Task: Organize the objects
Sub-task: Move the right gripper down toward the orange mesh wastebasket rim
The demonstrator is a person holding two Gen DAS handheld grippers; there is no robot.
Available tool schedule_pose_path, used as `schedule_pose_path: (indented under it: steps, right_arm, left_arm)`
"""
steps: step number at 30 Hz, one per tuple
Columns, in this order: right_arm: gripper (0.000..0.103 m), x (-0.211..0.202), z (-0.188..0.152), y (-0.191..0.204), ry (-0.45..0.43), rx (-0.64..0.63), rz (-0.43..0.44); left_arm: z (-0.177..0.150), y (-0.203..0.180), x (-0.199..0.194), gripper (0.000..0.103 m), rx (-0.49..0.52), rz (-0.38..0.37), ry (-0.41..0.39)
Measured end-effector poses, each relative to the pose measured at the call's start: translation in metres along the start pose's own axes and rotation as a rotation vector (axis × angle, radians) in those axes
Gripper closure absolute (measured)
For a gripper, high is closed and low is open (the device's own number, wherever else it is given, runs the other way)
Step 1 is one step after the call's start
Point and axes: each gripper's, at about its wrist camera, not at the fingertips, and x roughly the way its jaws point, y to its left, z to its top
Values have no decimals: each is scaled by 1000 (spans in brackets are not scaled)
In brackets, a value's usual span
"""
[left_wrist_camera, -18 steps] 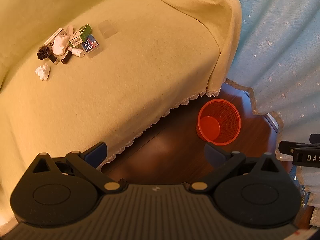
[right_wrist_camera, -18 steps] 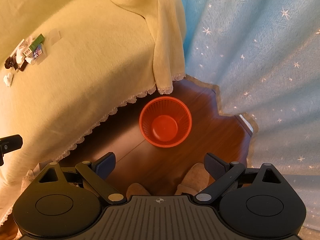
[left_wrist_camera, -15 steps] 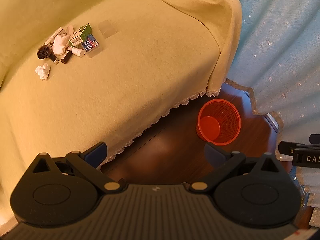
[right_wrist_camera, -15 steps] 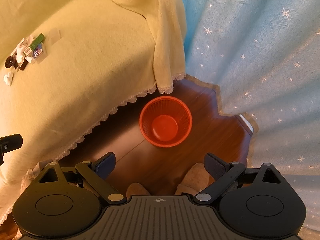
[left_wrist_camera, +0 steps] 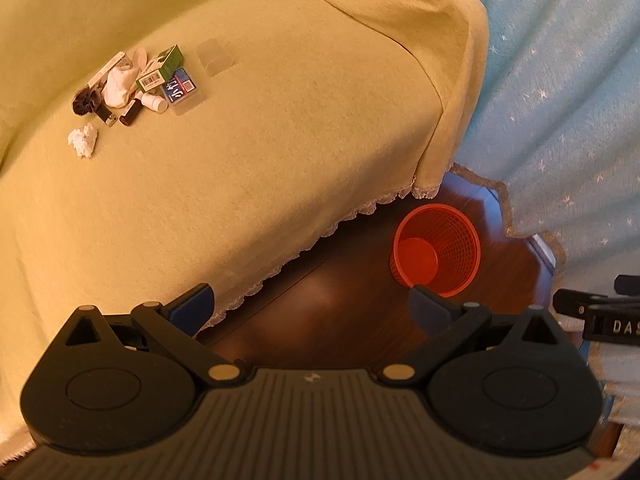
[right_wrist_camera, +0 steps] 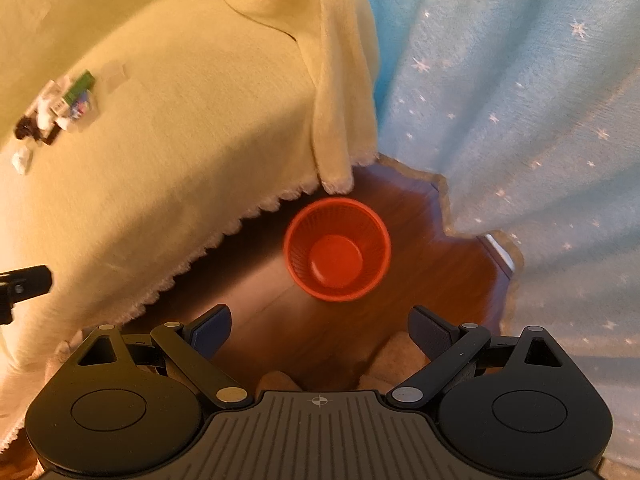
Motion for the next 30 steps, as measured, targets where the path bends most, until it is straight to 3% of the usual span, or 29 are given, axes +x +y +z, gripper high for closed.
schedule_pose_path:
  steps: [6, 16, 25, 30]
  right_arm:
    - [10, 44, -17, 0, -71, -215, 27]
    - [10, 190, -51, -23, -39, -424, 73]
    - [29, 322, -75, -32, -15, -633, 115]
    - [33, 372, -92, -33, -29, -743, 143]
  left_arm:
    - [-10, -1, 48, 2, -60, -14, 34]
    - [-54, -16, 168, 2, -148, 14, -10]
    - [-83, -26, 283, 2, -189, 12, 11]
    - [-90, -29, 323, 1, -182, 29, 25]
